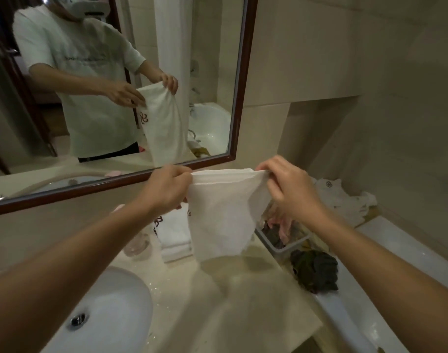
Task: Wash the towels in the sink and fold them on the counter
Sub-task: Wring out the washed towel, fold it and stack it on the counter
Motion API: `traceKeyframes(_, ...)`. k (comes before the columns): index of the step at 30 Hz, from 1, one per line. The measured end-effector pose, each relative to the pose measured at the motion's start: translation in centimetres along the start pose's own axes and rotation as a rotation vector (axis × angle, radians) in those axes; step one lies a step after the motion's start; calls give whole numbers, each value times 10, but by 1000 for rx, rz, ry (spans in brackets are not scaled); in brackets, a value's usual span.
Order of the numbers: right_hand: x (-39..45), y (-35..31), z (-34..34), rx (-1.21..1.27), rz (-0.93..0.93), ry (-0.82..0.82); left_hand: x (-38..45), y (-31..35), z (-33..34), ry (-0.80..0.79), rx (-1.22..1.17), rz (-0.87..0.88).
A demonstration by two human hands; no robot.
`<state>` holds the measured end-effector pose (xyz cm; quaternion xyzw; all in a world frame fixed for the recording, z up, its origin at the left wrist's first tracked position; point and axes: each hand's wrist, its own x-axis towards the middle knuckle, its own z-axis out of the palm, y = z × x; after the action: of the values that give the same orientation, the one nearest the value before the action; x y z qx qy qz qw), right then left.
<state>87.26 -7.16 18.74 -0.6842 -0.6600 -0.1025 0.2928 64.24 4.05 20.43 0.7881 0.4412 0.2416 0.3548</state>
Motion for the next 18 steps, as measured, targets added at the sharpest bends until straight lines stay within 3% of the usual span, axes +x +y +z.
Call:
traceKeyframes(5, -86, 1, 17, 171, 14, -108, -56, -39, 29, -173, -10, 9)
traceKeyframes(9, -163, 4, 54, 335, 119, -334, -109, -83, 71, -351, -227, -254)
traceKeyframes(12, -206, -3, 77, 390, 181, -461, -144, -117, 98, -457, -233, -388)
traceKeyframes(18, -240, -18, 100, 379, 287, -525, -177, -131, 123, -428, -333, -529)
